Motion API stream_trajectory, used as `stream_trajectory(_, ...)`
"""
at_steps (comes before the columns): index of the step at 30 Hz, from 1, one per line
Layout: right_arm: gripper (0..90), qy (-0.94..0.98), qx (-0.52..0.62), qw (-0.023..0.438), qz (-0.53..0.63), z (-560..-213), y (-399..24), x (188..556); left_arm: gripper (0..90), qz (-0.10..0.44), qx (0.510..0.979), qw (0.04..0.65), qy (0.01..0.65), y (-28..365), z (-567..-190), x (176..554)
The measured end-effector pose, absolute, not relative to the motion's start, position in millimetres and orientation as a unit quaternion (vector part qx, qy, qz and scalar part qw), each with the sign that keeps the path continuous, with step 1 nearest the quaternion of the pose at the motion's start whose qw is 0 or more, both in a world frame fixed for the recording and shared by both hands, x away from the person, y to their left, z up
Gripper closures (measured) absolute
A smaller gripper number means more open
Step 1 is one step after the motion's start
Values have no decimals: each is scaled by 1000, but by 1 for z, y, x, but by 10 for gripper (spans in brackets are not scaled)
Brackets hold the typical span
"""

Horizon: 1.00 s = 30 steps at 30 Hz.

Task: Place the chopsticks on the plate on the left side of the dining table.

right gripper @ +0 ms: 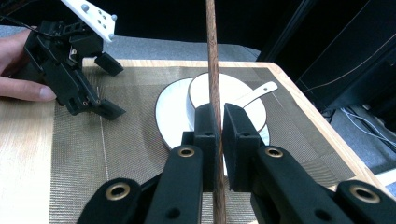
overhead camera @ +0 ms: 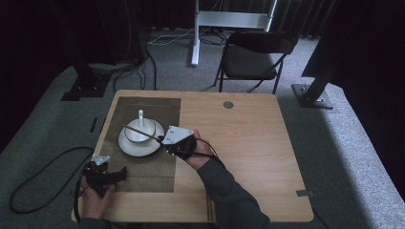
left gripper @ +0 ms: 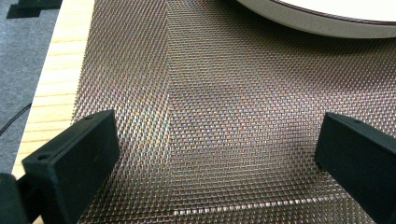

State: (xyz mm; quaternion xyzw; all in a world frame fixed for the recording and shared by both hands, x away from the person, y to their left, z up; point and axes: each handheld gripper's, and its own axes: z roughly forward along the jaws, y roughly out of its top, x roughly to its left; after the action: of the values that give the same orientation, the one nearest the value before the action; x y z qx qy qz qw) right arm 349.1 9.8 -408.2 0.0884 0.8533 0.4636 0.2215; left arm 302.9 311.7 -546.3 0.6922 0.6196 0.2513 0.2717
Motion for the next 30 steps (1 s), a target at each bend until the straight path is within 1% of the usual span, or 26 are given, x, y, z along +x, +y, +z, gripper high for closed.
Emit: stream_trajectory(30, 847, 868, 62, 200, 451, -419, 30, 363, 2, 252, 692, 272, 619, 312, -546, 303)
